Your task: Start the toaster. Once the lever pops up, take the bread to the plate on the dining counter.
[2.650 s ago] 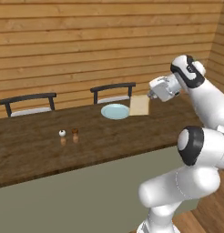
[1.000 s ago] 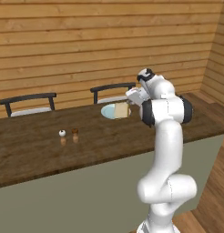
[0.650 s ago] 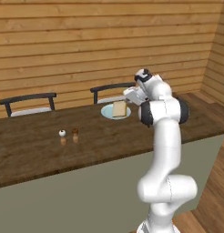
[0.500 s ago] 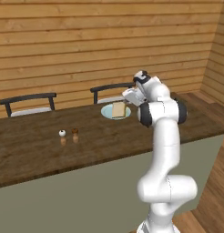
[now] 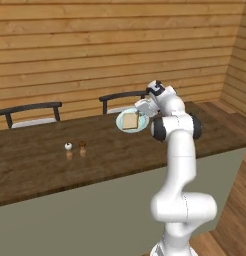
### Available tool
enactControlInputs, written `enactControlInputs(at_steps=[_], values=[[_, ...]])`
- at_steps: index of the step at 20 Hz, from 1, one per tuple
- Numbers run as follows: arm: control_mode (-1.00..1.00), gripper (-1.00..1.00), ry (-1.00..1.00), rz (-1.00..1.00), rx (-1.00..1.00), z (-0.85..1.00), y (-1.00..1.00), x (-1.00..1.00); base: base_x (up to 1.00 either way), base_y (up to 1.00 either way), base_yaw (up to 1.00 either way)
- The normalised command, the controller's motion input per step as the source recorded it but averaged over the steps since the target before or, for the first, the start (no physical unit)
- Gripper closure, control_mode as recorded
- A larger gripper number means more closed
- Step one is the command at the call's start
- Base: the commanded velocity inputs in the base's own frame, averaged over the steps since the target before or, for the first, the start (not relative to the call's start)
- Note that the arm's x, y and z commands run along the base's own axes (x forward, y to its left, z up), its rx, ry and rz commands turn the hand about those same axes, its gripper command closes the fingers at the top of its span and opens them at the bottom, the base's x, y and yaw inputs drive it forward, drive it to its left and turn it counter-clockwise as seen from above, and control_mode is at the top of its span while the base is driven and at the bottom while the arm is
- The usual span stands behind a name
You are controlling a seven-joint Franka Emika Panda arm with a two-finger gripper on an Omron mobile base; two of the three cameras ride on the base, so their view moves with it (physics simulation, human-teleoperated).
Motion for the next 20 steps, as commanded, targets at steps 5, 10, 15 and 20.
enactControlInputs(at_steps=[5, 10, 15, 20], values=[[-1.00, -1.00, -0.01, 0.00, 0.00, -0.01, -0.27, 0.28, 0.00, 0.00, 0.00], [-1.00, -1.00, 0.00, -0.02, 0.00, 0.00, -0.43, 0.08, 0.00, 0.00, 0.00], [-1.00, -1.00, -0.04, -0.03, -0.03, 0.31, -0.38, -0.32, 0.00, 0.00, 0.00], [-1.00, -1.00, -0.19, 0.00, -0.30, 0.93, 0.38, -0.99, 0.00, 0.00, 0.00]])
